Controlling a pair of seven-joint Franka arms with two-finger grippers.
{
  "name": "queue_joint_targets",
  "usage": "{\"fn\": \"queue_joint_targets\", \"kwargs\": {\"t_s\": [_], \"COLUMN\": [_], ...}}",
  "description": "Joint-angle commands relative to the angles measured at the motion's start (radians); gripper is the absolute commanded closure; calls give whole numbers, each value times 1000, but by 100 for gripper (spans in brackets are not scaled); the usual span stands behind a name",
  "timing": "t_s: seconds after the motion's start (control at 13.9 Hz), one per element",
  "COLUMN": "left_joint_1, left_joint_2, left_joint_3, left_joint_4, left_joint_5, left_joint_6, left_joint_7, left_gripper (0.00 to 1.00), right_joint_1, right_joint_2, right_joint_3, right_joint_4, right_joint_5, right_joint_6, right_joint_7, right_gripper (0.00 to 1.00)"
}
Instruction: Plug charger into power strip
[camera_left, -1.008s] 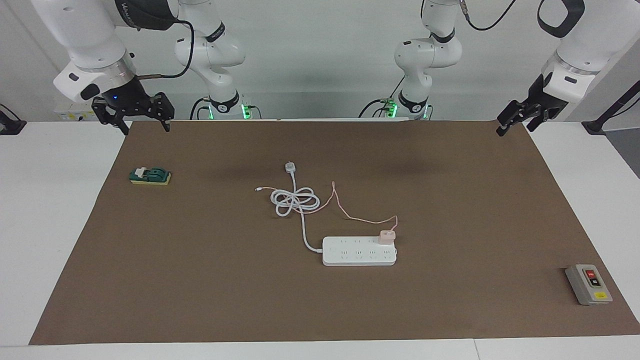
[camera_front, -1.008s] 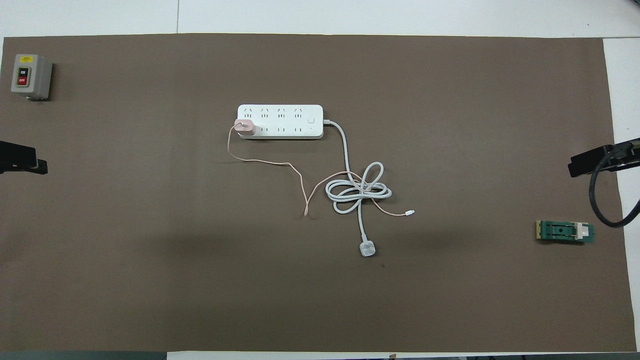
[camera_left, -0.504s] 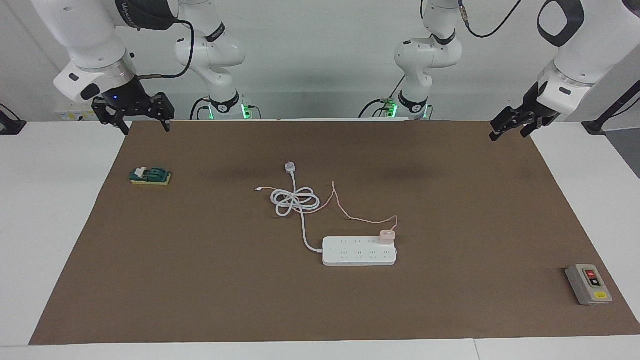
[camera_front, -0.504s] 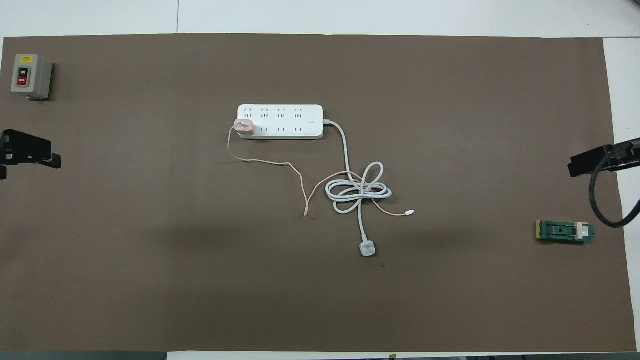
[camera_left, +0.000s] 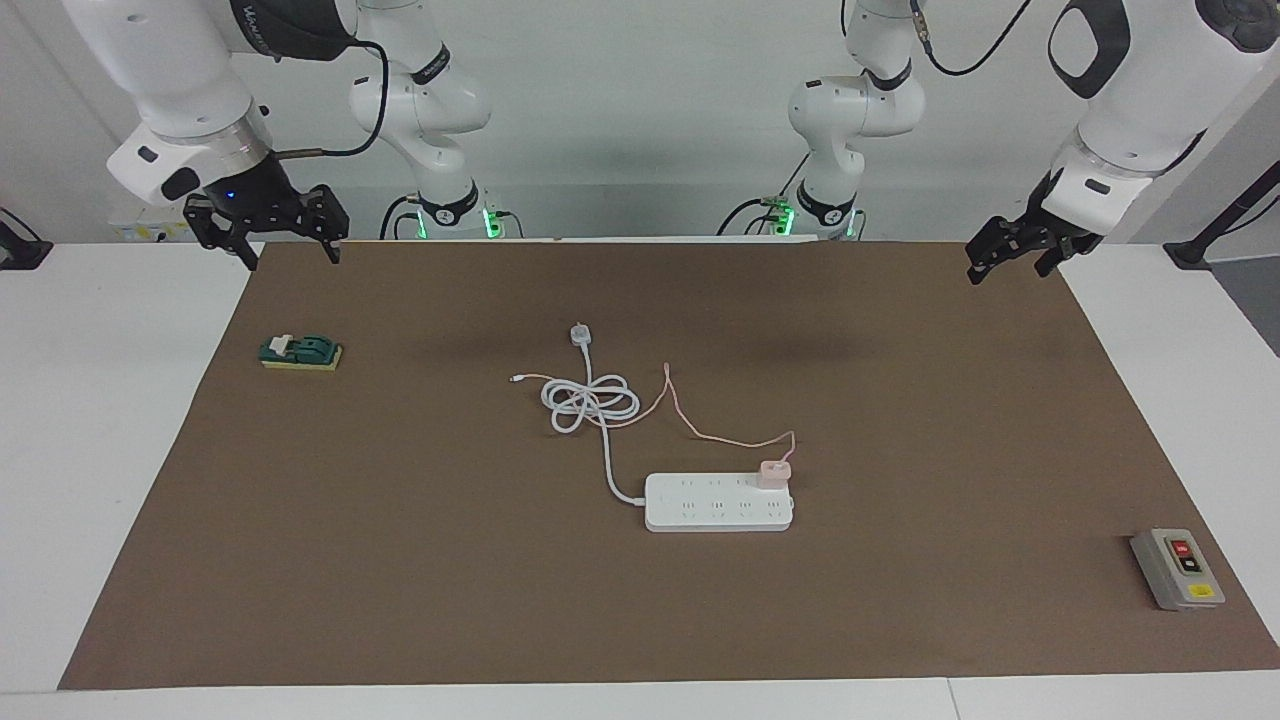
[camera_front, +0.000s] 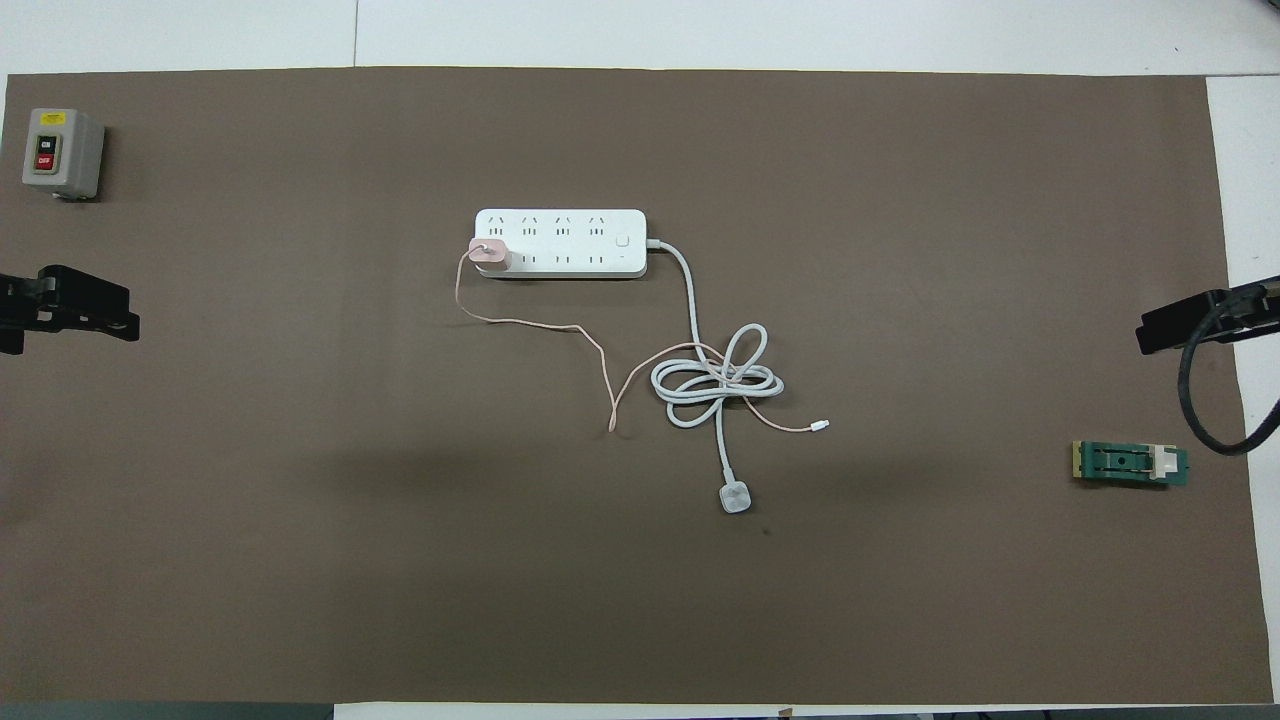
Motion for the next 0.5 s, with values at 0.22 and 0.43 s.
{"fn": "queue_joint_targets", "kwargs": {"t_s": [0.22,0.43], "left_joint_1": [-9,-7], "left_joint_2": [12,7], "left_joint_3": [10,8], "left_joint_4": [18,3], "left_joint_5": [18,15], "left_joint_6": [19,44], "left_joint_7": [3,3], "left_gripper": [0,0], "right_joint_1": [-10,-8], "right_joint_2": [-12,-12], "right_joint_3": [6,6], "right_joint_4": [-4,-5], "right_joint_5": [16,16], "right_joint_6": [-1,-1], "right_joint_7": [7,7], "right_gripper": [0,0]}}
